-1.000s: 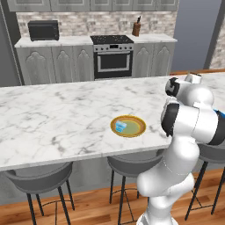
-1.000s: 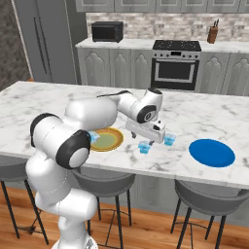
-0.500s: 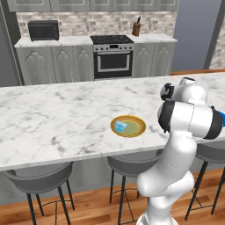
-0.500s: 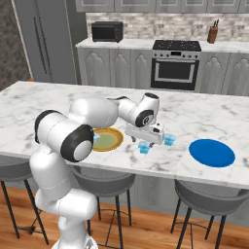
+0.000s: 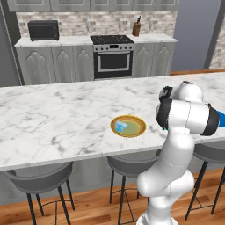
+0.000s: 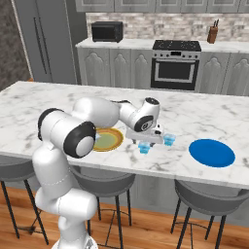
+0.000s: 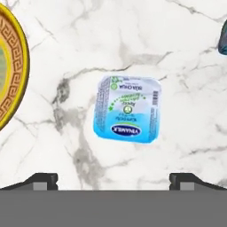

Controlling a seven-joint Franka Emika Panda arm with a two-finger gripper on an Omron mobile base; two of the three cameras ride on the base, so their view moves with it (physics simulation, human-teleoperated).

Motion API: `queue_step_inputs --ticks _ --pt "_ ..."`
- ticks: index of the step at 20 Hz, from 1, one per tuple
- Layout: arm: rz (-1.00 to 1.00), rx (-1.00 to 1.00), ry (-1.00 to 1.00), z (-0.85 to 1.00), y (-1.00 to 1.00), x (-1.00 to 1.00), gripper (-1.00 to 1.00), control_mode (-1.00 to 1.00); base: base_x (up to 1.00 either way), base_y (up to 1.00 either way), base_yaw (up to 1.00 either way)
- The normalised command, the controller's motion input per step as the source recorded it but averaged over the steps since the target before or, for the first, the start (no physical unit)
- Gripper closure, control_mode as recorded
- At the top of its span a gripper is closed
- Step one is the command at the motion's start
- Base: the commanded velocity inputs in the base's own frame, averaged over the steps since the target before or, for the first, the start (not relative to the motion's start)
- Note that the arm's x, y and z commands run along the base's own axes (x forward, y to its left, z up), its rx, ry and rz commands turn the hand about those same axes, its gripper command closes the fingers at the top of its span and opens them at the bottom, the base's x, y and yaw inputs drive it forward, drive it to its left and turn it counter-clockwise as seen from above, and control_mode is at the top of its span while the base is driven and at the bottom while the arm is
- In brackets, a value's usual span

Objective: Place two yogurt containers on each plate.

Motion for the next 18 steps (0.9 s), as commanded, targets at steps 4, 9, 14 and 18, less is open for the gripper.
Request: queue_step_inputs --ticks 4,9,14,18 --pt "0.02 0.0 -0.03 -0.14 -0.01 0.2 -1.0 -1.0 0.0 0.0 0.0" --pt "0.0 -0.01 0.0 -0.11 -0.03 0.16 -1.0 -1.0 0.0 0.0 0.0" --pt "0.0 -0.01 0.0 -0.08 0.0 0.14 -1.0 -1.0 0.0 0.0 0.0" --pt "0.0 -0.01 0.0 -0.07 0.0 0.11 -1.0 -1.0 0.0 0.0 0.0"
